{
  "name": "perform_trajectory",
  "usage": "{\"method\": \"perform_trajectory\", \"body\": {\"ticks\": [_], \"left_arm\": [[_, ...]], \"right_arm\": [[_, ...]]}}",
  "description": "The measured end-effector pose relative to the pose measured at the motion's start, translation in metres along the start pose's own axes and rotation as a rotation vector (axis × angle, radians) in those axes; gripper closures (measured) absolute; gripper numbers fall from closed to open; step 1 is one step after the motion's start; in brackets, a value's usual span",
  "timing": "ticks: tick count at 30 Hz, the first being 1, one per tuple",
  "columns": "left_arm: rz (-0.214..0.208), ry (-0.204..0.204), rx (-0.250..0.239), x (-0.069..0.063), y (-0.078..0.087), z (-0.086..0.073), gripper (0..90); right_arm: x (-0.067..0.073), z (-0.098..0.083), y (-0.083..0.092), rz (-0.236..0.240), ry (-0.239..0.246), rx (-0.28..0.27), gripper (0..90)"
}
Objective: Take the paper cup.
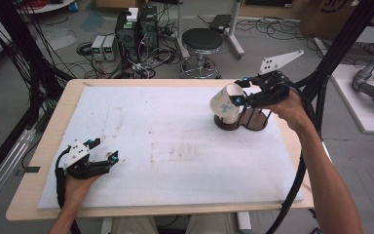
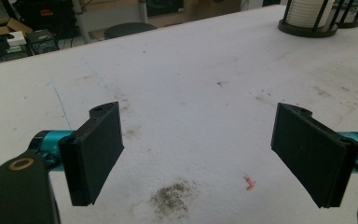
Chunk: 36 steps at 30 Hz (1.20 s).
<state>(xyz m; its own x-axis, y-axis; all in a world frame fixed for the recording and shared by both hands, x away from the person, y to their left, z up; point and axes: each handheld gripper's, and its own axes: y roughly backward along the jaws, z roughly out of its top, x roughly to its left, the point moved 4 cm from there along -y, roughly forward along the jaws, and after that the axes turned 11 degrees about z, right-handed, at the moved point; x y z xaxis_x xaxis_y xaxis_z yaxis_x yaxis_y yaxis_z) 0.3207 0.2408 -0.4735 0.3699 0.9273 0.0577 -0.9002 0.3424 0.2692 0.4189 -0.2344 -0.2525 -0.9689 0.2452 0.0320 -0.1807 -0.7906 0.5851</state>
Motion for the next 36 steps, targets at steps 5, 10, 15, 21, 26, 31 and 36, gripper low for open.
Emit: {"method": "perform_trajectory", "body": {"ticks": [5, 10, 15, 21, 26, 31, 36], "left_arm": [[0.0, -0.001, 0.002, 0.0, 0.0, 0.0, 16.4], [-0.002, -0.001, 0.002, 0.0, 0.0, 0.0, 16.5], [-0.002, 0.002, 0.003, 0.0, 0.0, 0.0, 16.4], [-0.002, 0.003, 0.002, 0.0, 0.0, 0.0, 16.5], [-0.002, 0.003, 0.003, 0.0, 0.0, 0.0, 16.4], [-0.002, 0.004, 0.003, 0.0, 0.0, 0.0, 16.4], [0.0, 0.003, 0.003, 0.001, 0.0, 0.0, 16.5]], "right_arm": [[0.018, -0.006, -0.01, 0.026, 0.013, -0.045, 38.5], [0.032, -0.016, -0.022, 0.055, 0.012, -0.087, 38.5], [0.045, -0.029, -0.038, 0.103, 0.002, -0.131, 38.4], [0.054, -0.044, -0.057, 0.143, 0.002, -0.183, 38.5], [0.059, -0.051, -0.067, 0.151, 0.006, -0.209, 38.4], [0.063, -0.06, -0.074, 0.148, 0.008, -0.251, 38.4], [0.065, -0.066, -0.081, 0.159, 0.005, -0.264, 38.4]]}}
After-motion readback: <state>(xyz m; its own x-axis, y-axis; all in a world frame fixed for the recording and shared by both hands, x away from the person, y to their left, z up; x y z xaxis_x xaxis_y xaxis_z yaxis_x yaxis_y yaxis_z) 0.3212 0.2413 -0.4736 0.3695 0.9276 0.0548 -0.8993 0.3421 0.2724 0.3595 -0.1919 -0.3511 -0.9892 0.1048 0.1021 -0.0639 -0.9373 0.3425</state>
